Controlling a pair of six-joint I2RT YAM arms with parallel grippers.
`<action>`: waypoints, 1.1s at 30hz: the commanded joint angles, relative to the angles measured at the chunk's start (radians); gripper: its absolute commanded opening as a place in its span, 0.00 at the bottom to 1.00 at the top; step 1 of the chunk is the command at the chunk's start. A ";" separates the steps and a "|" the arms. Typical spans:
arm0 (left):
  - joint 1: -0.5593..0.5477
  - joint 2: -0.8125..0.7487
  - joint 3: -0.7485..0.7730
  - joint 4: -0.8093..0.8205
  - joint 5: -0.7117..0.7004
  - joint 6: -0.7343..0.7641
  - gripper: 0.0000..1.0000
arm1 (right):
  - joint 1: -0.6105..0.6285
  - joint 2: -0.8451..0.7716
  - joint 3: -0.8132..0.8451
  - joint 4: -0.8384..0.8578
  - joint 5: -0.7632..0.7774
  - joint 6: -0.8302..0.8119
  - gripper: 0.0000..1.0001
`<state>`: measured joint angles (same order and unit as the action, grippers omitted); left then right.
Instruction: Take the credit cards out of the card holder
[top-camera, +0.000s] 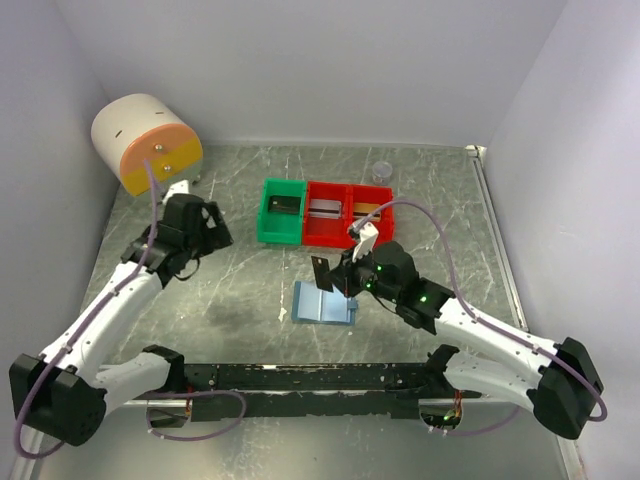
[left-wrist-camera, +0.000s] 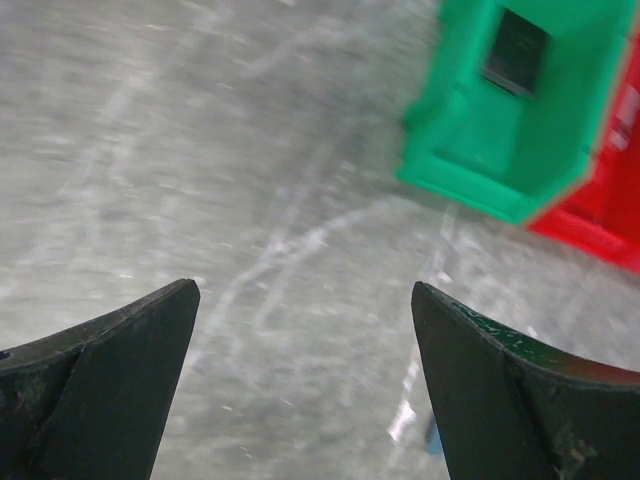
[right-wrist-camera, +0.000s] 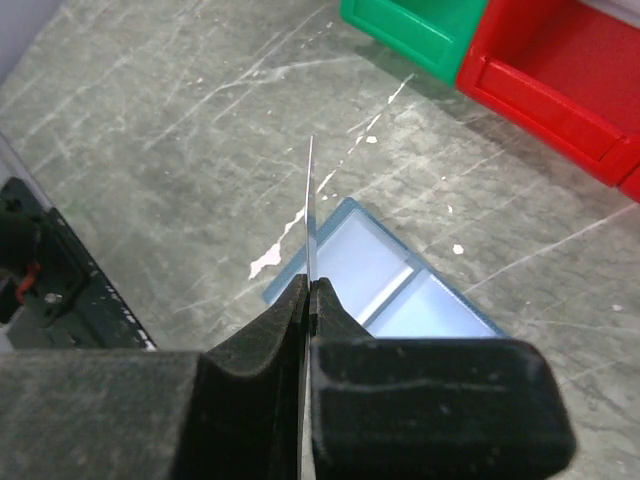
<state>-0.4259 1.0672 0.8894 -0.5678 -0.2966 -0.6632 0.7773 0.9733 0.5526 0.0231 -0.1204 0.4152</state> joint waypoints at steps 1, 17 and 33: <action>0.211 -0.039 0.016 -0.046 0.084 0.142 1.00 | 0.062 -0.017 0.036 -0.036 0.178 -0.131 0.00; 0.282 -0.121 -0.067 0.053 0.024 0.255 1.00 | 0.090 0.321 0.364 -0.024 0.497 -0.408 0.00; 0.282 -0.134 -0.058 0.046 -0.028 0.253 0.99 | 0.084 0.751 0.813 -0.081 0.411 -0.671 0.00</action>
<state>-0.1478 0.9531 0.8234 -0.5346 -0.2749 -0.4225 0.8631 1.6592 1.2816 -0.0288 0.3141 -0.1482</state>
